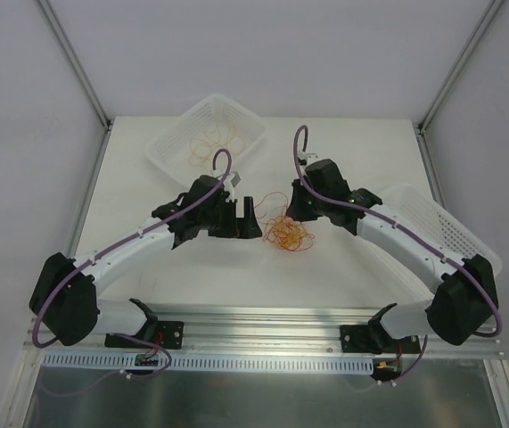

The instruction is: Untangle the cables

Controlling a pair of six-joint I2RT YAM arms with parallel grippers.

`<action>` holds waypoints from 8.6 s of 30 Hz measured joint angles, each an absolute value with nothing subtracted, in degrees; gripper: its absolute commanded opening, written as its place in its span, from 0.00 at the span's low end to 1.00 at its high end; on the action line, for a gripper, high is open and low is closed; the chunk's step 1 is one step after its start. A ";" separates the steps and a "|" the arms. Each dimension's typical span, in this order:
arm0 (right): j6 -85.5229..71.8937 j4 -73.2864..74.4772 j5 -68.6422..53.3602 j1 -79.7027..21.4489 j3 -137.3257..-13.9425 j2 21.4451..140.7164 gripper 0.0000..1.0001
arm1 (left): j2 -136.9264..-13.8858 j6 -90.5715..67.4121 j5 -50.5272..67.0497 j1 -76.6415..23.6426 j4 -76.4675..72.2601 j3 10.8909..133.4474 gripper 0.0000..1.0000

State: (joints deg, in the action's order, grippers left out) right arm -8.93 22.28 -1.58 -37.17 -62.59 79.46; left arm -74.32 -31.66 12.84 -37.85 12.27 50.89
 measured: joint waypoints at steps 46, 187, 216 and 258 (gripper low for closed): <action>-7.88 29.78 5.65 -42.96 -82.30 65.73 0.01 | -90.74 -42.15 2.24 -38.76 0.69 49.21 0.06; 1.32 31.64 11.75 -33.28 -64.25 42.98 1.00 | -101.38 -9.26 21.87 -15.31 -8.23 102.63 0.00; 1.69 35.62 -2.98 -33.23 -64.38 61.19 1.00 | -72.34 -9.63 14.57 -16.21 3.75 64.64 0.88; -1.26 26.41 -9.89 -35.99 -62.41 74.67 0.98 | -94.26 29.39 6.92 -31.18 22.44 65.41 0.29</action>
